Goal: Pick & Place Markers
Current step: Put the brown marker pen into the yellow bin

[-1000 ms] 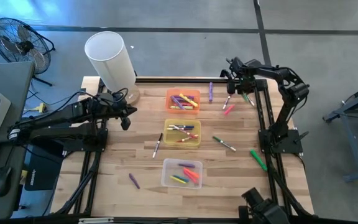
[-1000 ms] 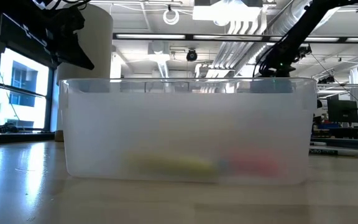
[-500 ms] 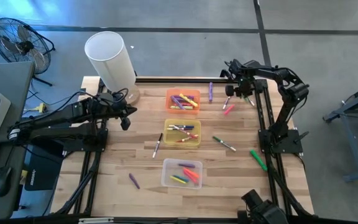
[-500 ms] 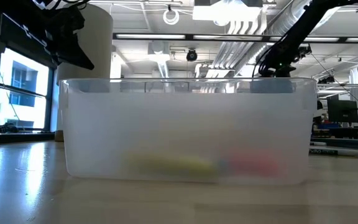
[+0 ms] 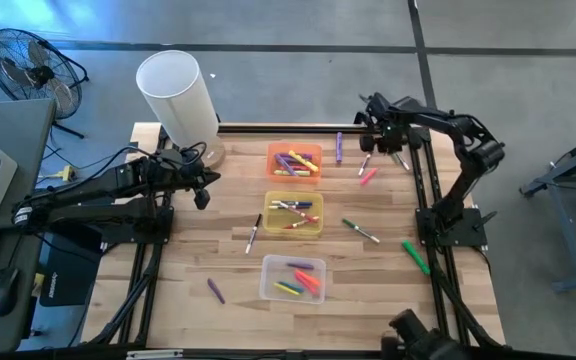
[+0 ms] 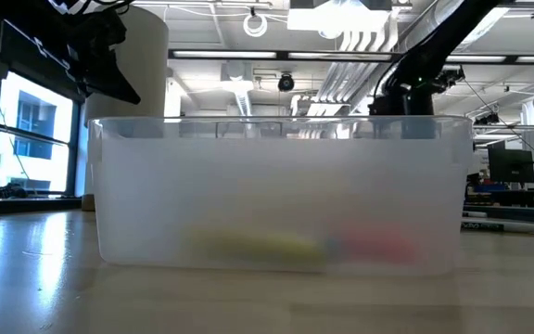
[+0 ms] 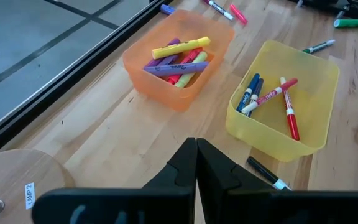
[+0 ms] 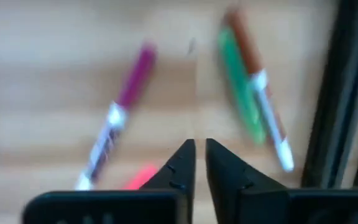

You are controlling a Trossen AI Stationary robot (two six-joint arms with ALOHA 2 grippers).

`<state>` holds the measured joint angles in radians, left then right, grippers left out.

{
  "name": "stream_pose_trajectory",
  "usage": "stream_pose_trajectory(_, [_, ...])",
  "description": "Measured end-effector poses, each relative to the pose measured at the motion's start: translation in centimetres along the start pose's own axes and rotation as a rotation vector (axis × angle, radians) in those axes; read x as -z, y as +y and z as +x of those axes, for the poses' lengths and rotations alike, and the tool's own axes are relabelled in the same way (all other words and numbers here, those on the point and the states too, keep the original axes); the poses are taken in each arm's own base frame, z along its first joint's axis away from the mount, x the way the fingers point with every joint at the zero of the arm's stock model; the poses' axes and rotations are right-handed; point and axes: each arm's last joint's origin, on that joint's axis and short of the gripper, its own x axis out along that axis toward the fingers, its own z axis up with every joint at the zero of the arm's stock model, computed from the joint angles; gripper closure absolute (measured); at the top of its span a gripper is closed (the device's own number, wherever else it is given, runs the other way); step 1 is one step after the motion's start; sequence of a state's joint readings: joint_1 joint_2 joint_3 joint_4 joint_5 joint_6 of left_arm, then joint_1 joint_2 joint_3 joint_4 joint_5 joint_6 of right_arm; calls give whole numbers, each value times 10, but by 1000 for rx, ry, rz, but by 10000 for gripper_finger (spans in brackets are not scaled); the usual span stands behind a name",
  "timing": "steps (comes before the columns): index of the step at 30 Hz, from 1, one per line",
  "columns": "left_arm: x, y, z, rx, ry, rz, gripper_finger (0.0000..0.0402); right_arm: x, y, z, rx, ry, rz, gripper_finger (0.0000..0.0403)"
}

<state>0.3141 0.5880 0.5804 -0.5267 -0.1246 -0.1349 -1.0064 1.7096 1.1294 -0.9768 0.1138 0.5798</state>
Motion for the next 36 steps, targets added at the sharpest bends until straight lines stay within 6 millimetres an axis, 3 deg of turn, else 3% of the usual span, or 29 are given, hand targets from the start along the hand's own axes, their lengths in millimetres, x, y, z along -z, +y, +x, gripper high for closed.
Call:
stream_pose_trajectory(3, [0,0,0,0,0,0,401,-9,-8,-6,8,-105,122,398])
stream_pose_trajectory(7, [0,0,0,1,4,12,401,-24,-18,-1,17,-169,341,395])
stream_pose_trajectory(15, [5,1,-1,-3,47,58,401,-30,-23,4,-87,-109,709,402])
stream_pose_trajectory(21, [8,2,-3,-22,67,62,401,-22,-18,4,-113,0,732,401])
stream_pose_trajectory(25, [9,3,-4,-63,70,73,401,-27,-9,2,-301,41,542,401])
stream_pose_trajectory(28, [9,4,-4,-105,69,84,401,-18,4,-1,-336,52,305,402])
stream_pose_trajectory(36, [7,5,-4,-135,52,91,401,31,17,-6,124,89,-127,403])
